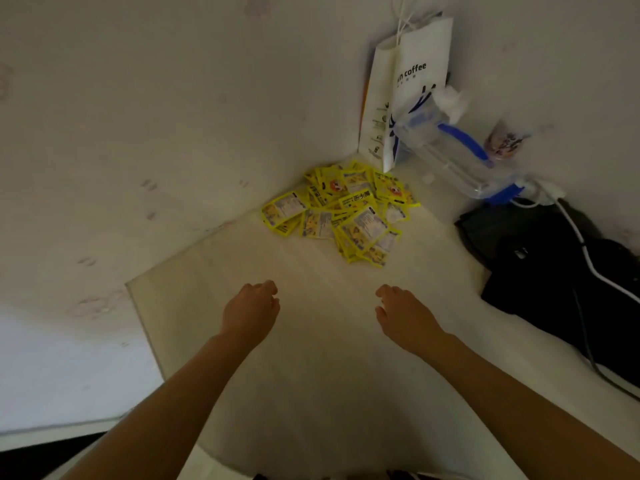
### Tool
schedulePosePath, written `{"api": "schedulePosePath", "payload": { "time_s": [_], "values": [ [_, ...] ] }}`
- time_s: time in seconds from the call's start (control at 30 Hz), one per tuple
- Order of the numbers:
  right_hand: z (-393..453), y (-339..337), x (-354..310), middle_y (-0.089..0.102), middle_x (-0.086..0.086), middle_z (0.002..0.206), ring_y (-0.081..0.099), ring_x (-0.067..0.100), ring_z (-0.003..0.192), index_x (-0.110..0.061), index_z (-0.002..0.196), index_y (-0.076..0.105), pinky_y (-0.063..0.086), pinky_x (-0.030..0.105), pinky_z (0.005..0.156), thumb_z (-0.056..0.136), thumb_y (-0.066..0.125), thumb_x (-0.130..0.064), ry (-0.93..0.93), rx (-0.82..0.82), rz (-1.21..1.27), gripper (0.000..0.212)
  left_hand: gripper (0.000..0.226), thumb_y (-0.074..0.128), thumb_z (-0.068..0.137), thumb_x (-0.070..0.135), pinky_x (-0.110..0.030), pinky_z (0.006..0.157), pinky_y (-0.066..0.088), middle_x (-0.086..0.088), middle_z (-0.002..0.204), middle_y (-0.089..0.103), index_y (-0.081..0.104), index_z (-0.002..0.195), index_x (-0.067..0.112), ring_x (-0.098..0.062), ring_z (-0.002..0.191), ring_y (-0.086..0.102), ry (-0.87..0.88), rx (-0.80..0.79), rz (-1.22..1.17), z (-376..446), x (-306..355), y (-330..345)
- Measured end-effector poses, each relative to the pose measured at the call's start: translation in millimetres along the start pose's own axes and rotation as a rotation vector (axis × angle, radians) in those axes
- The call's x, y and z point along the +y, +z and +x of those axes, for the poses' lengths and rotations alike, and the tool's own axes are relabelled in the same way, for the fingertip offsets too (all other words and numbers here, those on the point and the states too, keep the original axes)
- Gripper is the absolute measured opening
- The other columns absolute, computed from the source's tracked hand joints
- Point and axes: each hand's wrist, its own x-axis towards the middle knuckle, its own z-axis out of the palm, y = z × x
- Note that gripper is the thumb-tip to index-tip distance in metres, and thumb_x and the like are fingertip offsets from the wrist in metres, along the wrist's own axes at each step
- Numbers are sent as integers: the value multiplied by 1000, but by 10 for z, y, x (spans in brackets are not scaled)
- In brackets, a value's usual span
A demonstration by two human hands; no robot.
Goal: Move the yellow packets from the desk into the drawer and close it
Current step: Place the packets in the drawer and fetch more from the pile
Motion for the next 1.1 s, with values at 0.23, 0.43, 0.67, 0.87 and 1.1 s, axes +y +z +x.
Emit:
{"api": "schedulePosePath", "payload": {
  "time_s": [0.23,0.43,0.67,0.87,1.1],
  "values": [
    [588,-238,94,52,8,123,51,26,109,-13,129,42,47,37,85,97,40,-26,-11,3,-98,35,25,44,95,28,-37,84,50,0,116,63,55,116,20,-23,111,53,31,-24,71,817,-79,-221],
    [1203,-395,145,47,9,125,50,26,111,-11,127,41,48,34,83,96,42,-20,-82,-5,-213,32,26,45,94,28,-40,88,49,-1,120,60,55,117,21,-24,113,54,0,-58,48,1374,20,-210],
    [1898,-516,226,40,9,138,45,32,121,-13,135,39,51,41,86,82,58,-1,-268,-10,-277,58,36,50,91,21,-44,88,47,-8,131,50,50,127,13,-29,124,44,54,-49,68,1975,199,-126],
    [2301,-387,327,40,14,142,43,40,127,-12,135,30,50,50,89,76,68,-14,-380,-91,-478,70,65,55,90,33,-40,108,33,-7,153,30,27,146,14,-28,139,31,23,-34,146,2299,278,9],
    [2342,-419,334,50,10,130,46,36,123,-15,132,40,43,46,101,61,81,-41,-398,-51,-530,86,60,51,92,39,-41,106,32,-7,147,38,31,143,16,-30,134,39,2,-11,176,2451,274,176]
  ]
}}
